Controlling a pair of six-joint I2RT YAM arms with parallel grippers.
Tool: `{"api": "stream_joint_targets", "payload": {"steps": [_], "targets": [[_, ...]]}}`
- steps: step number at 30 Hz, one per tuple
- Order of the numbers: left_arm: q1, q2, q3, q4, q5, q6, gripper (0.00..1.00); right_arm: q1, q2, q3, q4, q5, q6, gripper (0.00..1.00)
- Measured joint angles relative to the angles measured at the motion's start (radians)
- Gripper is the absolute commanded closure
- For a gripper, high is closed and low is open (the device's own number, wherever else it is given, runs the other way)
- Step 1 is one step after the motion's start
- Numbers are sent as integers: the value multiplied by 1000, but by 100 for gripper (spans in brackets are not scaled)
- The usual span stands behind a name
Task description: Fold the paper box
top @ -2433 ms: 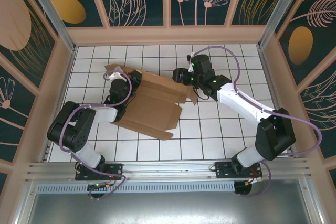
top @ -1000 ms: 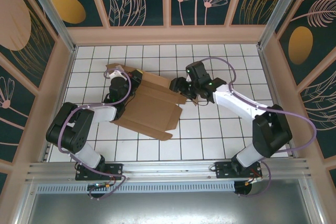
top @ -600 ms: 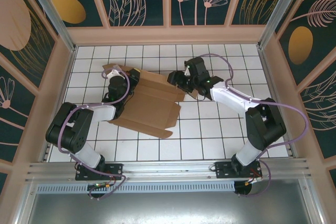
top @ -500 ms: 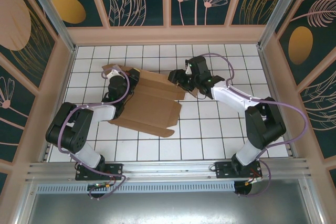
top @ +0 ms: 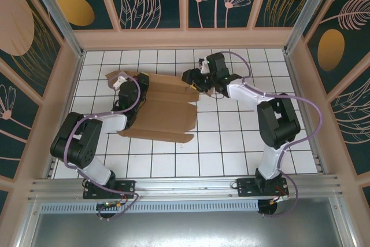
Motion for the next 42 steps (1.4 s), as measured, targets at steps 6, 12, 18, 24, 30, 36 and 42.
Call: {"api": "stream_joint_targets", "payload": {"steps": [6,12,18,24,30,36,42], "targets": [[5,2,26,-1,-66,3,100,-14,112,164,-40,-32,-34,50],[5,24,39,26,-84,4,100,-26,161,234,-51,-48,-53,52],[5,51,21,71,-82,4,100,-29,165,208,-28,-51,-53,51],[4,79,5,82,-66,3,100,-32,167,177,-25,-40,-76,43],[5,105,40,44,-49,0,100,-50,165,177,-47,8,-126,28],[8,126,171,-60,-43,3,100,-107,139,208,-81,56,-180,24],[18,204,268,-114,-35,2,100,-121,30,204,-130,136,-241,30]]}}
